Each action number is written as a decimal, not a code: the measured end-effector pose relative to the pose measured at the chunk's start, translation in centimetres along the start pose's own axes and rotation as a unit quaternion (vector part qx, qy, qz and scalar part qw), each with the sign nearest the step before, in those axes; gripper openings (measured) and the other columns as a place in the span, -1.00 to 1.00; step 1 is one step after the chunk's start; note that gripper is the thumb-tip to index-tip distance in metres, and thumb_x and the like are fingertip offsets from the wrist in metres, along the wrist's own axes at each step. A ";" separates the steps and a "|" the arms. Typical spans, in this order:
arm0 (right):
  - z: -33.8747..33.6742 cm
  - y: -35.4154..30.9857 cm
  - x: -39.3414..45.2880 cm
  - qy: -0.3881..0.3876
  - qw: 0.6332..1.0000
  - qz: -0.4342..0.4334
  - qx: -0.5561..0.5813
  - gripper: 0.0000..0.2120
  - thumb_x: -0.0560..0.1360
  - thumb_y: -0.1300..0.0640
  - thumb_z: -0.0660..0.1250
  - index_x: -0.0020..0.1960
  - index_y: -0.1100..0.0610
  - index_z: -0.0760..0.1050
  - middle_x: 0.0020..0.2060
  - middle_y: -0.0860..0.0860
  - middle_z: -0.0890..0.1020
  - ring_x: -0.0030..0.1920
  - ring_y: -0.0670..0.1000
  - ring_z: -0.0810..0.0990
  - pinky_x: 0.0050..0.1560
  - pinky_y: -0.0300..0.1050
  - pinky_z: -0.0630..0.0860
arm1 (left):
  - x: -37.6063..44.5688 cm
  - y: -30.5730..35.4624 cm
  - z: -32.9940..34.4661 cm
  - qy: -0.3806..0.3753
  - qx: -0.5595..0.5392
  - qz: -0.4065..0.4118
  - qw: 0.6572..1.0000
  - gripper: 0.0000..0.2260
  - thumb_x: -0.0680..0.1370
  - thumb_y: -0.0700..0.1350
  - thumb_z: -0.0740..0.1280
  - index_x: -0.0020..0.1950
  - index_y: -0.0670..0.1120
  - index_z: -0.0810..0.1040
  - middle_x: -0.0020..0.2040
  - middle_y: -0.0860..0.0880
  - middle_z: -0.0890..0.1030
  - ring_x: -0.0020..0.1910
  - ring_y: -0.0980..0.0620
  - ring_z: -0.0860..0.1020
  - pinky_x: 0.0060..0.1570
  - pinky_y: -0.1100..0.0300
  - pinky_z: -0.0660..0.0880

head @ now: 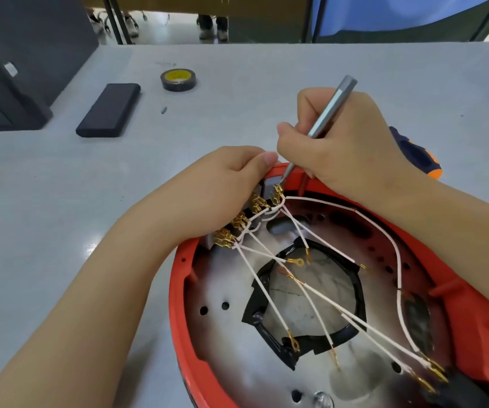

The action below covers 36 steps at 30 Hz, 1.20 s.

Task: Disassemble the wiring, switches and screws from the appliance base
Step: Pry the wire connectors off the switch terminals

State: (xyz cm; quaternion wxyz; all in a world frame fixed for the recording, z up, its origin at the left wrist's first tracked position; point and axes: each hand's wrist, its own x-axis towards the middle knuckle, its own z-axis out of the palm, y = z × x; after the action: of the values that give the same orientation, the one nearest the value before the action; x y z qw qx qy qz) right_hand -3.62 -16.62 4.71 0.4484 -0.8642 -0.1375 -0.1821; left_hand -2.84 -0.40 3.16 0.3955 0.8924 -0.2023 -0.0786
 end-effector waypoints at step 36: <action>0.7 0.0 3.7 -0.200 0.970 0.137 0.023 -0.68 0.35 0.28 0.27 -0.49 0.11 0.23 -0.70 -0.09 0.24 -0.67 -0.13 0.24 -0.63 -0.35 0.20 | 0.0 0.3 0.0 0.005 -0.007 -0.013 1.000 -0.64 0.65 0.07 0.08 0.11 -0.12 0.56 -0.28 -0.04 0.62 -0.37 0.01 0.48 -0.33 0.23 0.38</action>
State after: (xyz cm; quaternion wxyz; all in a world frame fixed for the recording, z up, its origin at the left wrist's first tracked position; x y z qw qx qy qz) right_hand -0.14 -15.76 5.97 0.4525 -0.8830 -0.1086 0.0608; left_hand -2.96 -0.61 3.38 0.4016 0.8926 -0.1880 -0.0811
